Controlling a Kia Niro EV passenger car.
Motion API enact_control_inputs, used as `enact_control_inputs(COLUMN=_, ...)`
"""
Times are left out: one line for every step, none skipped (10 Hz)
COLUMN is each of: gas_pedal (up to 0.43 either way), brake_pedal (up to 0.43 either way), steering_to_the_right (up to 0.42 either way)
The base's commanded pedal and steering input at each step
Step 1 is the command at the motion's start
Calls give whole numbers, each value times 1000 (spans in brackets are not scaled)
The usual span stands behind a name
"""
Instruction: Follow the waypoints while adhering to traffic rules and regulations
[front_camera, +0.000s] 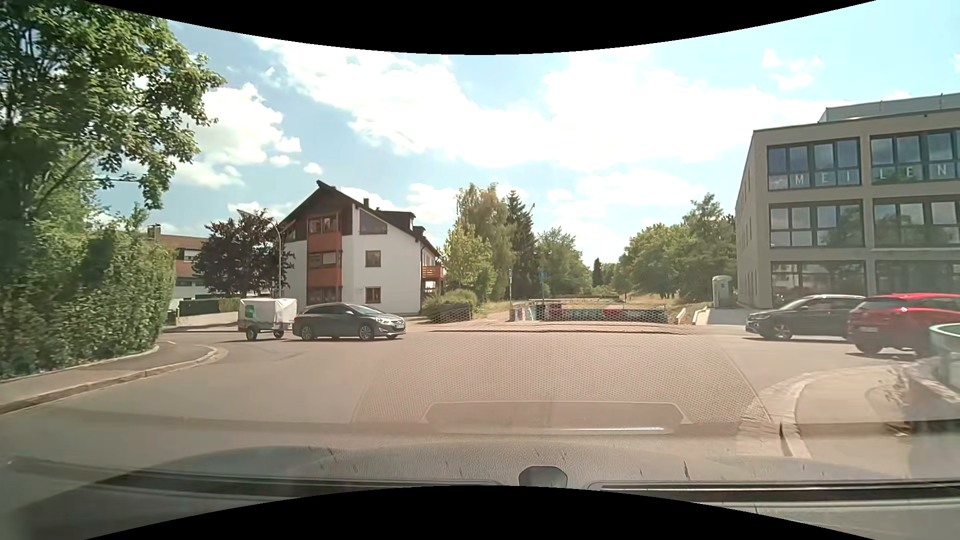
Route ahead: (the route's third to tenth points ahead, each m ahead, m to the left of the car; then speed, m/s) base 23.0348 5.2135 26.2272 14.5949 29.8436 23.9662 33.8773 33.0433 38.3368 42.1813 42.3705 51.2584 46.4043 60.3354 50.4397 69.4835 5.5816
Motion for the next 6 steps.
enact_control_inputs(gas_pedal=0, brake_pedal=232, steering_to_the_right=94)
enact_control_inputs(gas_pedal=0, brake_pedal=238, steering_to_the_right=109)
enact_control_inputs(gas_pedal=0, brake_pedal=238, steering_to_the_right=119)
enact_control_inputs(gas_pedal=0, brake_pedal=244, steering_to_the_right=131)
enact_control_inputs(gas_pedal=0, brake_pedal=256, steering_to_the_right=144)
enact_control_inputs(gas_pedal=0, brake_pedal=256, steering_to_the_right=155)
